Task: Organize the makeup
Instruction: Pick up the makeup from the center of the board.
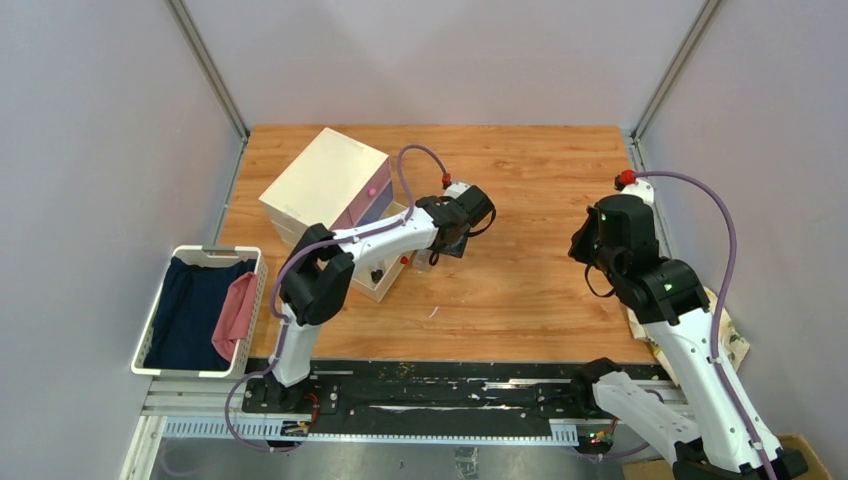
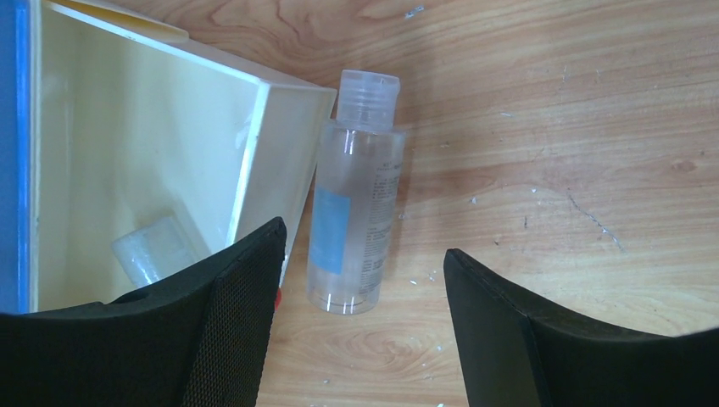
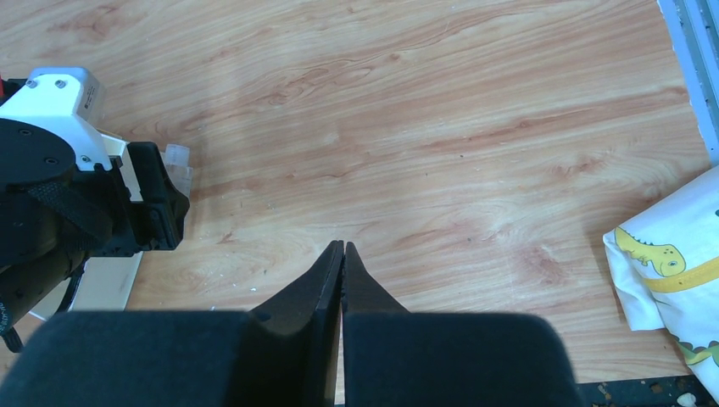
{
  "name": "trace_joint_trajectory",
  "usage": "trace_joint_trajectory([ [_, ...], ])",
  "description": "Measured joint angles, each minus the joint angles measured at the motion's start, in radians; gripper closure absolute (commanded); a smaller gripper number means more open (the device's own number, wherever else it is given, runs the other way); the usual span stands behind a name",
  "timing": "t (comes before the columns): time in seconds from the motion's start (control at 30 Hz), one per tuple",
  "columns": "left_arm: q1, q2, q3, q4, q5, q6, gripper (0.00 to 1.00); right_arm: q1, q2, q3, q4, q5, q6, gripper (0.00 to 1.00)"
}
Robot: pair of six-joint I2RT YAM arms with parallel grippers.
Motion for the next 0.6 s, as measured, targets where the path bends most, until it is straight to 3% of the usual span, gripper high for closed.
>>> trace_joint_trajectory([
  [0.5, 0.020, 0.116, 0.010, 0.010, 0.093, 0.012, 0.33, 0.000, -0.001, -0.002, 0.000, 0.002, -0.002, 0.95],
  [0.6, 0.034, 0.119, 0.010, 0.023, 0.107, 0.019, 0.45, 0.000, -0.001, -0.009, 0.000, 0.002, -0.003, 0.95],
])
